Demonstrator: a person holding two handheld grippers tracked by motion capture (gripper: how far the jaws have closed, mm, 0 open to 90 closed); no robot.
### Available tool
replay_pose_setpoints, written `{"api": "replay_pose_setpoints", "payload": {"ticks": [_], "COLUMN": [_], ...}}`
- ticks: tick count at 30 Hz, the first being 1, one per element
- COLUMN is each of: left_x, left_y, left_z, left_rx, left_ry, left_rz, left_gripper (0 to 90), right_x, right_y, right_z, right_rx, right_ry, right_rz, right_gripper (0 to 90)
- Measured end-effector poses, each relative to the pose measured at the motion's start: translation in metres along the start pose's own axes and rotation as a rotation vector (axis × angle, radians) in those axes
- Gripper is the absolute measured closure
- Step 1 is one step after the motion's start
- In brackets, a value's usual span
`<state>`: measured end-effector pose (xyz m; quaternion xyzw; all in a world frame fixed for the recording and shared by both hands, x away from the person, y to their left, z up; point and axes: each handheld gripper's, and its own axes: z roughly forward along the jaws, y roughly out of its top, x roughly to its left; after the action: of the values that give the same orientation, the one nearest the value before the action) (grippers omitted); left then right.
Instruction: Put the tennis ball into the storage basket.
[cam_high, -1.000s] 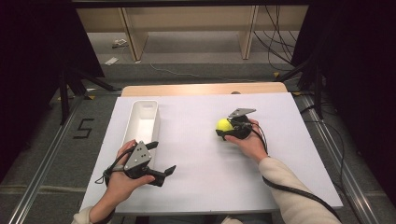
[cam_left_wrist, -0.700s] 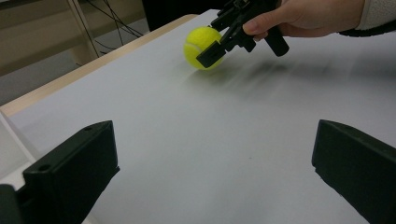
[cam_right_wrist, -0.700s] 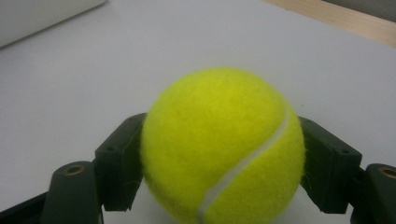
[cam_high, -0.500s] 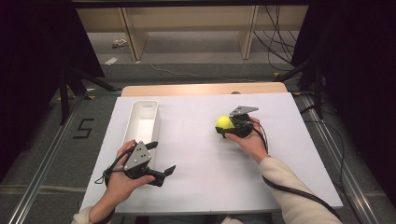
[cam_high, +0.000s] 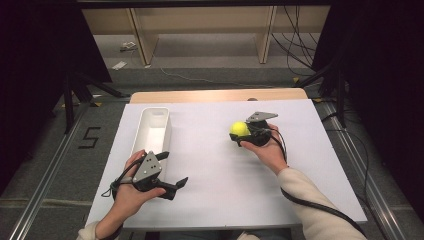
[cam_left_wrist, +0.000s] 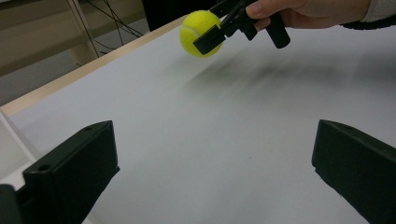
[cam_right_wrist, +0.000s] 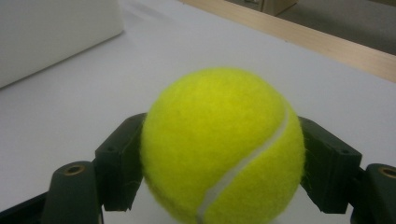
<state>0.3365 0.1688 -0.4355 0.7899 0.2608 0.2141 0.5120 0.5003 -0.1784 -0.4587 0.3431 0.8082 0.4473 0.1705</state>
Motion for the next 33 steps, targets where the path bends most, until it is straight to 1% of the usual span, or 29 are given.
{"api": "replay_pose_setpoints", "payload": {"ticks": [33], "left_x": [0.000], "left_y": [0.000], "left_z": [0.000], "left_rx": [0.002], "left_ry": [0.000], "left_rz": [0.005], "left_gripper": [0.0], "right_x": [0.011], "right_y": [0.018], "right_z": [-0.010], "right_rx": [-0.069], "right_ry": [0.020], "right_rz": [-0.020], "right_gripper": [26.0]}}
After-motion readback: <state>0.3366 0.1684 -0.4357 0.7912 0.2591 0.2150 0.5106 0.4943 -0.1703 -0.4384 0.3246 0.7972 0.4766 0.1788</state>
